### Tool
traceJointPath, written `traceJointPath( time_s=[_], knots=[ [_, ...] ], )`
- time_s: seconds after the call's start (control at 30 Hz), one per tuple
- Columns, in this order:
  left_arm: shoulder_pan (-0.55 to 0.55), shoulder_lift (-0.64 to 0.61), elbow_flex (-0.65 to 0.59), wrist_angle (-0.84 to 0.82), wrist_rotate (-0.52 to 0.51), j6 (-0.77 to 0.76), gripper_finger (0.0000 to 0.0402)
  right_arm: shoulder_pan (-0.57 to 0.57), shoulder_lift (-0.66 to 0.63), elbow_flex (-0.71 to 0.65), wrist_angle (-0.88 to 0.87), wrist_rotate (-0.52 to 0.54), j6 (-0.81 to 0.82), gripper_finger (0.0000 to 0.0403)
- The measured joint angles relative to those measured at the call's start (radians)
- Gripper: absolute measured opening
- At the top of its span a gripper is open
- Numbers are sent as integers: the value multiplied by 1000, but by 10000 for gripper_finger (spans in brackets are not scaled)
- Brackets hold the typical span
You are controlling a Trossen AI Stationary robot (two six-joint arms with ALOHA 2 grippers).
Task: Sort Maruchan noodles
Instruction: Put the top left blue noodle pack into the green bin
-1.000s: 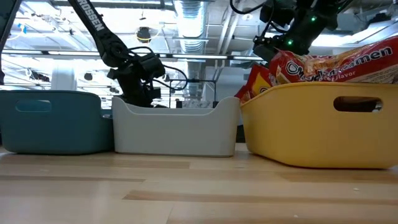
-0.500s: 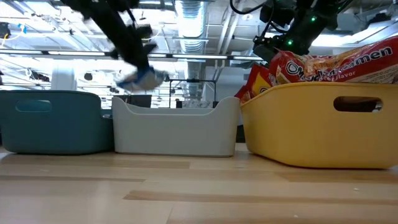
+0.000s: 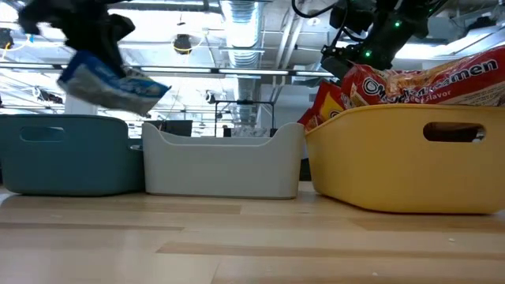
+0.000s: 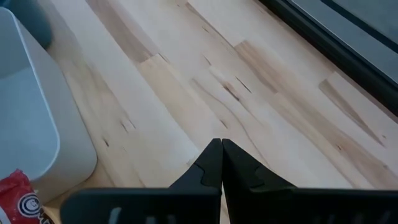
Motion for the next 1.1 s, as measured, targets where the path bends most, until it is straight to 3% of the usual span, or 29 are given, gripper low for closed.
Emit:
traceJointPath(
  time_s=[0.17, 0.47, 0.73, 1.1],
  knots=[
    [-89, 90, -7, 40, -62, 23, 0, 0, 0, 0, 34, 0, -2, 24],
    [-94, 245, -7, 32, -39, 332, 0, 0, 0, 0, 41, 0, -12, 24],
    [-85, 266, -7, 26, 62, 413, 0, 0, 0, 0, 36, 0, -12, 24],
    [-59, 266, -7, 85, 62, 497, 17, 0, 0, 0, 41, 0, -9, 24]
  ],
)
